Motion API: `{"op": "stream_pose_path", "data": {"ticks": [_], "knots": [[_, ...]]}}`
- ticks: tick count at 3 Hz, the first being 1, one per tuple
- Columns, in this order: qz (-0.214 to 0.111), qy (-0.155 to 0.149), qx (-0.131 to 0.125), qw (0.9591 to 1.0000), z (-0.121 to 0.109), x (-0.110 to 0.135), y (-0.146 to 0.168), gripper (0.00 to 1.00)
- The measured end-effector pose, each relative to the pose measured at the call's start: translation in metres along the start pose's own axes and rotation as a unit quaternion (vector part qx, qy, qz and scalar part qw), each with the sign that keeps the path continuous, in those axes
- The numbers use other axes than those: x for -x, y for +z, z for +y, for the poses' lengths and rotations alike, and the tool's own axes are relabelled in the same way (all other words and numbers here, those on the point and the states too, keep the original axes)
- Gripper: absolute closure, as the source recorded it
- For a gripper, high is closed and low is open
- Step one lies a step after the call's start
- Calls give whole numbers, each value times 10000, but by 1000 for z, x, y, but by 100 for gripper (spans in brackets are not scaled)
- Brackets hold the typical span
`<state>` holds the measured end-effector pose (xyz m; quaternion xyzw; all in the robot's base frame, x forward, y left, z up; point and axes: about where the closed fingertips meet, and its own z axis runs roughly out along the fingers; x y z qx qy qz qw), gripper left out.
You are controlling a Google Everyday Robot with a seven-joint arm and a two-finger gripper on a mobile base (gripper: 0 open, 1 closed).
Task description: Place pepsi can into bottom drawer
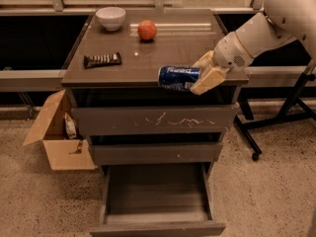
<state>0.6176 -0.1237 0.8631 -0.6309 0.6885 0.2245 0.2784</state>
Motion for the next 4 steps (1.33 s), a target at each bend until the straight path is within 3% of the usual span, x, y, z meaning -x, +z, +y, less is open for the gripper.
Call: {"op": "stream_pose_path", "data": {"ticks": [1, 2, 3, 4], "knots": [[293, -132, 278, 9991, 33, -13, 19, 100], [444, 65, 418, 9981, 61, -41, 49, 100], [447, 61, 427, 9981, 61, -41, 49, 100], [526, -48, 738, 9959, 73, -70, 74, 100]]}}
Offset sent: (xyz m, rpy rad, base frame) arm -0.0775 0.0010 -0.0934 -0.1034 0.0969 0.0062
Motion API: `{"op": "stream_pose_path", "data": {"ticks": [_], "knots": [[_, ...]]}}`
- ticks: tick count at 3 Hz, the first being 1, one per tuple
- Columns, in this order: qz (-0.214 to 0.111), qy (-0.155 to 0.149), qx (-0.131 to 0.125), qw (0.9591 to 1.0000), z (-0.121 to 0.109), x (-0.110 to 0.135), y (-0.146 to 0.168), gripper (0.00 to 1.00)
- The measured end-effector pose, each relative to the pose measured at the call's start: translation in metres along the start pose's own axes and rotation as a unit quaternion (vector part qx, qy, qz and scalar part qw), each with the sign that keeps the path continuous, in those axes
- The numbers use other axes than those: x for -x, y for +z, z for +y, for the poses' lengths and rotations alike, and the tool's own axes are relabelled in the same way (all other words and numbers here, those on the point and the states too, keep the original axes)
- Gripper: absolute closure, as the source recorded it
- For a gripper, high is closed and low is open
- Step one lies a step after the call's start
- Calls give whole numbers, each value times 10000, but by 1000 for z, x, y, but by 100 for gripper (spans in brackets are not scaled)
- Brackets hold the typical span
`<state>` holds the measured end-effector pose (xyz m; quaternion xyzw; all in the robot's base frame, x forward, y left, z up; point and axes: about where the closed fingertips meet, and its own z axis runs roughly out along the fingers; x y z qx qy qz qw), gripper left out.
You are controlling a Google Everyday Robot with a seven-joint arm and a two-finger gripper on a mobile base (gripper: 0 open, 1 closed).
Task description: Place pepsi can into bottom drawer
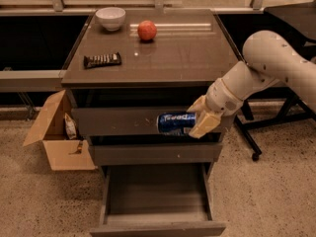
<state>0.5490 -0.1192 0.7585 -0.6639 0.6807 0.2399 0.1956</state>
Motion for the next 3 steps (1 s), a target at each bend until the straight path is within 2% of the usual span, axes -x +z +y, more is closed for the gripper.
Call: {"op": "stream_pose_path", "data": {"ticks": [1, 3], "knots": [[80, -133, 246, 9996, 12, -26, 29, 100], [176, -105, 387, 9990, 29, -83, 92, 100]]}}
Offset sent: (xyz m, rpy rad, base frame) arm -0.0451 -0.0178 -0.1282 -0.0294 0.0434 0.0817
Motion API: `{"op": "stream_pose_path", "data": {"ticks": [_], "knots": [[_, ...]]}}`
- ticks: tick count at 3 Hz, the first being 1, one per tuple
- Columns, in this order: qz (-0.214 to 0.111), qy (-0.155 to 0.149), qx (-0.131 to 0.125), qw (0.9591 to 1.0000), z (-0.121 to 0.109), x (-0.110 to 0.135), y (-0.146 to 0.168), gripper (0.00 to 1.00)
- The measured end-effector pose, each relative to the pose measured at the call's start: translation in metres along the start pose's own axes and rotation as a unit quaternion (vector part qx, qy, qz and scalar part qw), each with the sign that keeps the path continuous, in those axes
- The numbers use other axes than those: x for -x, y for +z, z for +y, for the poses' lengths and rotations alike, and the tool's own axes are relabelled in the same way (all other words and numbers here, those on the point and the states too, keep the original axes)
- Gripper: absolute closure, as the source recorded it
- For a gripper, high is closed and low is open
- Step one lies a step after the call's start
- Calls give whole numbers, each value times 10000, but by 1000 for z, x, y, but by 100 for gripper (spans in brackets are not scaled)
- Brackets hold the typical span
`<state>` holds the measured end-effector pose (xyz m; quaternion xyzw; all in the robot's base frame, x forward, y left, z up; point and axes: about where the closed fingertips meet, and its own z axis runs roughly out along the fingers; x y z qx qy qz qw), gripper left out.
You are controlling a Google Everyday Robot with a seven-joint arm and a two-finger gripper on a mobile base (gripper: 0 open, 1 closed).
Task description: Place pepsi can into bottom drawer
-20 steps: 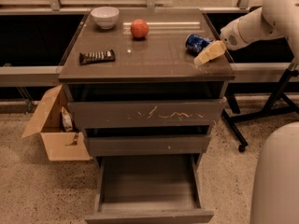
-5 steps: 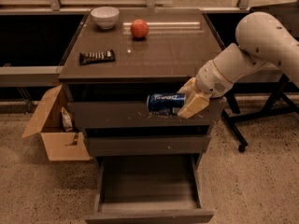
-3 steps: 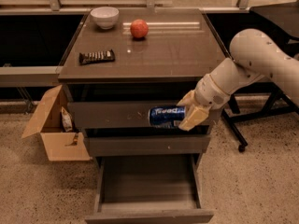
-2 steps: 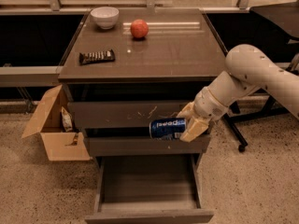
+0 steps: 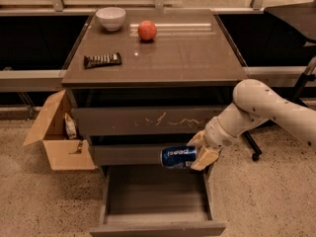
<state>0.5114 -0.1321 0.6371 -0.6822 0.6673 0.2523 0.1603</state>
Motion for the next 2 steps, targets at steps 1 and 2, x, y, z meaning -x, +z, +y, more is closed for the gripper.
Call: {"op": "stream_pose_path", "data": {"ticks": [1, 2], "knots": [[1, 0, 2, 10000, 0, 0, 0, 100], [161, -3, 167, 9997, 1, -19, 26, 100]]}}
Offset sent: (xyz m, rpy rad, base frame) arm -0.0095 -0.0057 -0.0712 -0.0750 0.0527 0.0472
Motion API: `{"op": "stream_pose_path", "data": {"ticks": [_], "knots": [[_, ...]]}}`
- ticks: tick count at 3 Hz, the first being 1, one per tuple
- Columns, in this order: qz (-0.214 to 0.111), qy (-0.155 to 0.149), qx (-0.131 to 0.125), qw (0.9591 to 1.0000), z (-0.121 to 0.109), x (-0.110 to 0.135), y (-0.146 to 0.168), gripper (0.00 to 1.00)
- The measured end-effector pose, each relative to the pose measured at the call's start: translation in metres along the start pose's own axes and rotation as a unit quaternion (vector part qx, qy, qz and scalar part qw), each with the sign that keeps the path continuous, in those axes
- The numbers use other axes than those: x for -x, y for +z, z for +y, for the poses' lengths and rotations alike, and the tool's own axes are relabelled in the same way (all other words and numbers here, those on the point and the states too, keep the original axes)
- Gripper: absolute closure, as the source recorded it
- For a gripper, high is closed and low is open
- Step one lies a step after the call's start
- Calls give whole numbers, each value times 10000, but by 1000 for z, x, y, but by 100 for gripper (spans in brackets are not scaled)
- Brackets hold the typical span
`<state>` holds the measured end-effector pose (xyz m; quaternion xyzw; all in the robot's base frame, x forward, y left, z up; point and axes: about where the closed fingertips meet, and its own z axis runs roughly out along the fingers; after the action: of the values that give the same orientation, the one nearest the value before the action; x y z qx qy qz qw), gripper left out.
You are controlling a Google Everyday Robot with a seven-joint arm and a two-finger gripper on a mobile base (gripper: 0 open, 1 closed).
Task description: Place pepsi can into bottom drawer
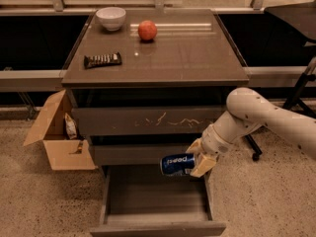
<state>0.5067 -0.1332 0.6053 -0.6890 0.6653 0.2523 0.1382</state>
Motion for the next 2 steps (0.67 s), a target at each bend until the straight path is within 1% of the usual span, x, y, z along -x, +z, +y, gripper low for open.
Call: {"op": "stream_pose_path", "data": {"ticks": [1, 2], "knots": [[171, 84, 119, 9997, 2, -32, 37, 100], [348, 182, 162, 9991, 1, -62, 71, 100]]}}
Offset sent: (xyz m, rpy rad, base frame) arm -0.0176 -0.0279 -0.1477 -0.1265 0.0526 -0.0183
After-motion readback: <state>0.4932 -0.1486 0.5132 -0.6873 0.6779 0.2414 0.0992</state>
